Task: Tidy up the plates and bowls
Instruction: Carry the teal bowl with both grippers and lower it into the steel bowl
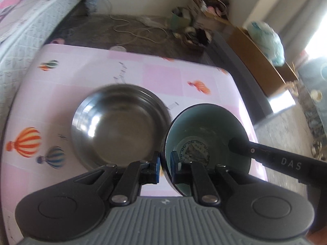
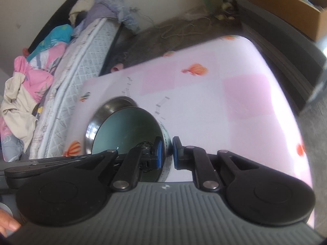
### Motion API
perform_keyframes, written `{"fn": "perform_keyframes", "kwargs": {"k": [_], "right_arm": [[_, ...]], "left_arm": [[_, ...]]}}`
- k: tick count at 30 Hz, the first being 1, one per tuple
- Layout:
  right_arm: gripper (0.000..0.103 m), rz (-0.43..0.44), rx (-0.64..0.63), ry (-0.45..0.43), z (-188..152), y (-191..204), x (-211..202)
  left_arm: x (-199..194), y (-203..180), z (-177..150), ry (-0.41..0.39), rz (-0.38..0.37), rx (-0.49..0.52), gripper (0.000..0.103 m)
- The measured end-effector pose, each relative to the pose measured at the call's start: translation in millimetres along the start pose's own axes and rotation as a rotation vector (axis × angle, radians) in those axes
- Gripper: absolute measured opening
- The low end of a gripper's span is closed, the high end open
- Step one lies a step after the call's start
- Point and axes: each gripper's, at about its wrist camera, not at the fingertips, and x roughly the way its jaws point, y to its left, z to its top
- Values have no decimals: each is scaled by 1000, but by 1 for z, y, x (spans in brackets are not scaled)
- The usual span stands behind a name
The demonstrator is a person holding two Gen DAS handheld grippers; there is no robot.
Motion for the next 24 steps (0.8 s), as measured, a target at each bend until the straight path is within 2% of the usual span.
{"fn": "perform_keyframes", "kwargs": {"k": [9,15,24], "right_arm": [[10,63,-27,47,32,61,50],[10,56,-19,95,38,71,94],[10,25,-14,127,38,68,133]], "left_arm": [[7,58,25,-6,81,-78,11],[30,78,34,10,91,-103,11],[54,89,33,26,83,-107,11]]}}
